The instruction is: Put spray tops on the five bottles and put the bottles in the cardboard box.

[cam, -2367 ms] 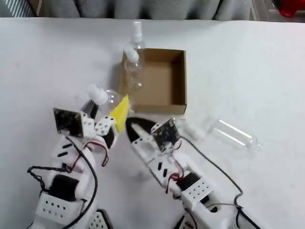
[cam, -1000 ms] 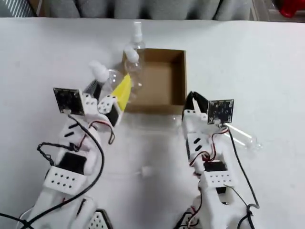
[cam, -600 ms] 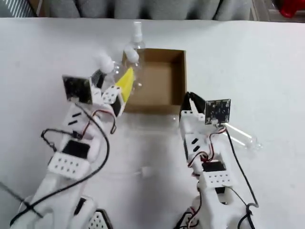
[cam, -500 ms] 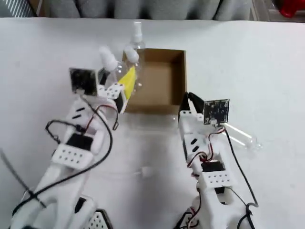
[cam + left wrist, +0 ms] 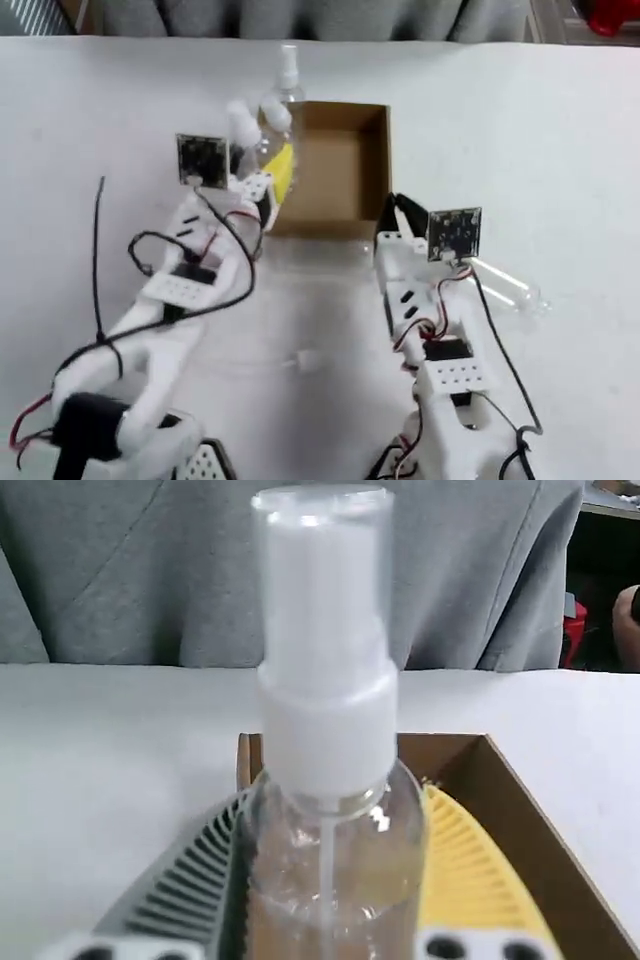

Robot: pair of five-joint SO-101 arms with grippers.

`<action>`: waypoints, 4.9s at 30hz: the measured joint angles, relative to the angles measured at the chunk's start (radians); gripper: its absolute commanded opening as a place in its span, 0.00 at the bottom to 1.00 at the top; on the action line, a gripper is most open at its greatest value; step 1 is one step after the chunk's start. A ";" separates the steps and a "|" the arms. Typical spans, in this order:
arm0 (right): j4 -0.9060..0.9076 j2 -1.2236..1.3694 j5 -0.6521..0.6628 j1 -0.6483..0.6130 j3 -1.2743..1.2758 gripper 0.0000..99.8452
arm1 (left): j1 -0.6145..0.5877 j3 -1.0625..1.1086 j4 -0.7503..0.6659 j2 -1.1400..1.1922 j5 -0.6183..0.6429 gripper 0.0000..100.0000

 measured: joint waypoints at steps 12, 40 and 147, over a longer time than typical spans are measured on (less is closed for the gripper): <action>0.000 0.000 0.000 0.000 0.000 0.01 | 0.000 -0.017 -0.094 0.132 0.000 0.02; 0.000 0.000 0.000 -0.008 0.000 0.01 | 0.002 -0.080 -0.094 0.322 -0.083 0.02; 0.000 0.002 0.000 -0.028 0.014 0.01 | -0.032 0.132 0.710 -0.546 -0.003 0.48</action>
